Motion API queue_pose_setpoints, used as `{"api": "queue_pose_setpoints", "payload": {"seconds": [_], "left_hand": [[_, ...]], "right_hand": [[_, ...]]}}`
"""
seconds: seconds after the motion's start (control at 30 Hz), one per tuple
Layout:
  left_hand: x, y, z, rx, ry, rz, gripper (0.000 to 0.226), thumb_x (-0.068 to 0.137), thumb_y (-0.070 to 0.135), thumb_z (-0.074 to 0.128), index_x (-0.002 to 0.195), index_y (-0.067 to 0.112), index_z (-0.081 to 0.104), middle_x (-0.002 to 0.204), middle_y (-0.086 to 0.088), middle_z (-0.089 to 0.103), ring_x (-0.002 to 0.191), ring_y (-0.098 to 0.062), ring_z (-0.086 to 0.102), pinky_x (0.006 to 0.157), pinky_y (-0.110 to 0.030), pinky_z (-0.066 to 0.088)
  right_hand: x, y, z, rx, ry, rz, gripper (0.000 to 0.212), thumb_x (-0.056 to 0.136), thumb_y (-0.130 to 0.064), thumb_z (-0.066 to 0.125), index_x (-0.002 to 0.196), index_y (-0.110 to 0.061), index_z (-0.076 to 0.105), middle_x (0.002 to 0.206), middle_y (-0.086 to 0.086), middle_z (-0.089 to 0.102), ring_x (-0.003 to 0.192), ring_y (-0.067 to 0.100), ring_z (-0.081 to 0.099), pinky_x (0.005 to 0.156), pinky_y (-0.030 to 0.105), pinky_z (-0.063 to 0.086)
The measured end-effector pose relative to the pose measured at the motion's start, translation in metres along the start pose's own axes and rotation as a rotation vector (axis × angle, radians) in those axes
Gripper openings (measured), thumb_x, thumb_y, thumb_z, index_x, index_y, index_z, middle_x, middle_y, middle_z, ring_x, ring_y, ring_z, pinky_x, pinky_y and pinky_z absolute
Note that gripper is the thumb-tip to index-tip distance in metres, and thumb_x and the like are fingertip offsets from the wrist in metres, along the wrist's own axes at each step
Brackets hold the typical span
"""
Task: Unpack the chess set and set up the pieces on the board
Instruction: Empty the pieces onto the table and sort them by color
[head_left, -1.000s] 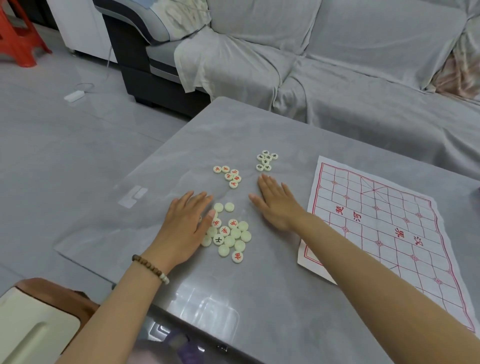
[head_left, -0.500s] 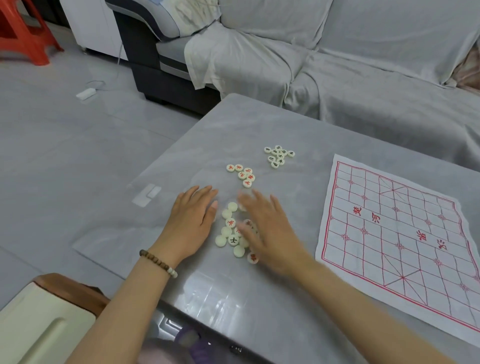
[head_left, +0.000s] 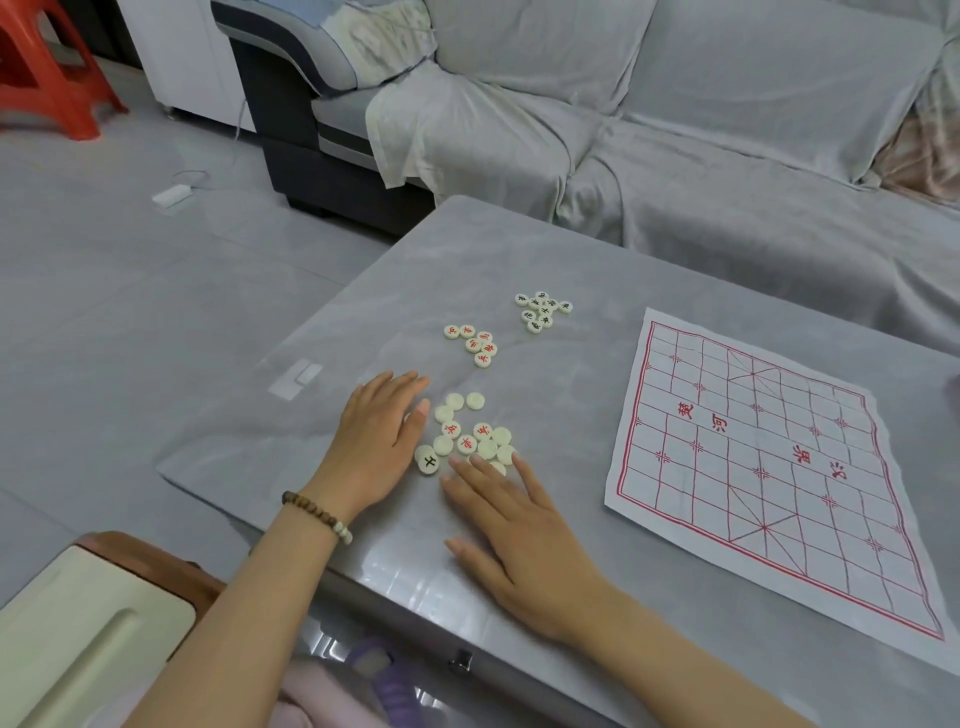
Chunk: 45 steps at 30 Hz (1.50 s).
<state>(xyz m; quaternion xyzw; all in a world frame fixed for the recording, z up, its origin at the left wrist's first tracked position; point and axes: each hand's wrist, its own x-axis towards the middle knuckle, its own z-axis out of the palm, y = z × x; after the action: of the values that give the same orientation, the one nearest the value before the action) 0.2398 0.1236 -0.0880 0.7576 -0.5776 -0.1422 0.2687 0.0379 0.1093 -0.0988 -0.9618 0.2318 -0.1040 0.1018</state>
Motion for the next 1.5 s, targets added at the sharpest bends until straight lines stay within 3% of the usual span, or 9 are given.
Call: {"api": "queue_pose_setpoints", "payload": {"seconds": [0.37, 0.53, 0.73, 0.87, 1.0, 1.2, 1.33, 1.4, 1.5], "left_hand": [[0.001, -0.009, -0.007, -0.022, 0.064, -0.045, 0.040, 0.100, 0.026, 0.030, 0.138, 0.018, 0.039, 0.147, 0.001, 0.035, 0.140, -0.018, 0.019, 0.115, -0.032, 0.010], [-0.001, -0.006, -0.005, -0.036, 0.053, -0.031, 0.041, 0.100, 0.027, 0.029, 0.139, 0.019, 0.039, 0.147, 0.003, 0.035, 0.140, -0.017, 0.017, 0.114, -0.030, 0.010], [0.008, 0.001, 0.000, -0.034, -0.037, -0.008, 0.043, 0.100, 0.032, 0.028, 0.141, 0.020, 0.034, 0.147, 0.004, 0.034, 0.139, -0.014, 0.021, 0.115, -0.030, 0.014], [0.012, 0.001, 0.004, -0.018, -0.095, -0.014, 0.048, 0.098, 0.037, 0.029, 0.143, 0.020, 0.029, 0.150, 0.005, 0.029, 0.140, -0.013, 0.019, 0.116, -0.031, 0.013], [0.013, -0.002, 0.007, 0.015, -0.119, -0.008, 0.051, 0.097, 0.041, 0.032, 0.145, 0.024, 0.025, 0.151, 0.008, 0.026, 0.141, -0.011, 0.014, 0.116, -0.029, 0.011], [0.020, -0.011, 0.002, -0.021, -0.082, -0.004, 0.048, 0.096, 0.038, 0.039, 0.142, 0.026, 0.032, 0.147, 0.011, 0.032, 0.139, -0.008, 0.020, 0.113, -0.024, 0.014], [0.023, -0.018, -0.004, -0.043, -0.019, -0.004, 0.041, 0.097, 0.035, 0.037, 0.136, 0.026, 0.042, 0.139, 0.011, 0.043, 0.132, -0.008, 0.033, 0.110, -0.027, 0.025], [0.023, -0.016, -0.005, -0.060, 0.012, 0.014, 0.037, 0.096, 0.034, 0.041, 0.131, 0.028, 0.048, 0.129, 0.013, 0.051, 0.123, -0.007, 0.041, 0.104, -0.027, 0.033], [0.022, -0.006, -0.004, -0.079, 0.014, 0.072, 0.030, 0.090, 0.038, 0.054, 0.120, 0.034, 0.057, 0.109, 0.018, 0.057, 0.103, -0.004, 0.048, 0.091, -0.027, 0.041]], "right_hand": [[0.024, -0.012, 0.006, -0.011, -0.043, -0.016, 0.064, 0.097, -0.052, 0.009, 0.144, -0.017, 0.034, 0.151, -0.002, 0.033, 0.144, 0.014, 0.015, 0.115, 0.039, -0.005], [-0.015, -0.017, 0.002, -0.194, -0.085, -0.079, 0.055, 0.098, -0.051, 0.021, 0.136, -0.021, 0.047, 0.143, -0.008, 0.044, 0.139, 0.012, 0.029, 0.112, 0.042, 0.015], [-0.033, 0.035, -0.030, -0.294, -0.140, 0.223, 0.058, 0.099, -0.049, 0.014, 0.134, -0.022, 0.051, 0.141, -0.008, 0.047, 0.138, 0.013, 0.031, 0.114, 0.041, 0.006], [0.017, 0.066, -0.041, -0.159, -0.200, 0.335, 0.077, 0.086, -0.060, -0.009, 0.149, -0.023, 0.015, 0.156, -0.011, 0.008, 0.144, 0.008, -0.005, 0.113, 0.032, -0.021], [0.082, 0.118, -0.036, -0.176, -0.261, 0.503, 0.060, 0.098, -0.049, 0.009, 0.150, -0.019, 0.004, 0.158, -0.004, -0.001, 0.145, 0.014, -0.010, 0.114, 0.039, -0.015], [0.137, 0.152, -0.028, -0.132, -0.240, 0.556, 0.060, 0.100, -0.046, 0.014, 0.150, -0.017, -0.003, 0.158, -0.003, -0.007, 0.144, 0.016, -0.013, 0.116, 0.041, -0.012], [0.127, 0.124, -0.027, 0.009, -0.029, 0.313, 0.051, 0.102, -0.034, 0.026, 0.149, -0.018, 0.017, 0.158, -0.004, 0.010, 0.145, 0.012, 0.005, 0.115, 0.031, -0.003], [0.113, 0.100, -0.027, 0.243, 0.009, 0.132, 0.042, 0.100, -0.028, 0.037, 0.141, -0.022, 0.039, 0.150, -0.010, 0.031, 0.138, 0.004, 0.026, 0.111, 0.019, 0.013], [0.100, 0.086, -0.023, 0.298, 0.056, 0.074, 0.031, 0.093, -0.028, 0.055, 0.123, -0.023, 0.061, 0.130, -0.011, 0.056, 0.120, 0.003, 0.048, 0.098, 0.016, 0.036]]}}
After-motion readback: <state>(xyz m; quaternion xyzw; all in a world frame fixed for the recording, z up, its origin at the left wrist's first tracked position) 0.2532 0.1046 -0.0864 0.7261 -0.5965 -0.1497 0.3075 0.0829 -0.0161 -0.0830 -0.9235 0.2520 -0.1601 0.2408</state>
